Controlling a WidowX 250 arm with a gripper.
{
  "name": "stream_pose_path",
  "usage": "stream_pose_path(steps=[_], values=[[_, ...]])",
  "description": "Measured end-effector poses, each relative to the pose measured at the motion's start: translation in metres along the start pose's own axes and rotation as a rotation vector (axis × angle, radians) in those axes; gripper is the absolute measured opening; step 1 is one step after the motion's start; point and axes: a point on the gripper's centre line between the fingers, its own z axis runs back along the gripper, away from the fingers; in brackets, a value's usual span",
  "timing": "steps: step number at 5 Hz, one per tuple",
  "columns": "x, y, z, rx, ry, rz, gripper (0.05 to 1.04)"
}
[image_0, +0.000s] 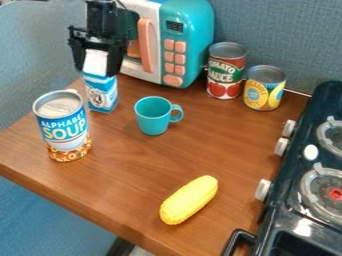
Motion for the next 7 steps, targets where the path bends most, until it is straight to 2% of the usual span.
stream_pose_path(steps=[1,2,3,4,5,6,7], values=[[-0.005,0.006,0.031,-0.050,-0.109,0.007,1.010],[-0.016,0.020,0.050,-0.048,-0.161,0.031,1.010],[-0.038,0.020,0.055,-0.039,-0.167,0.019,1.010],[-0.069,0.010,0.064,0.007,-0.188,-0.050,1.009],[-0.099,-0.033,0.064,0.030,-0.208,-0.216,1.010],[-0.111,-0.073,0.055,0.062,-0.211,-0.347,1.010],[-0.112,-0.105,0.049,0.093,-0.220,-0.422,1.010]])
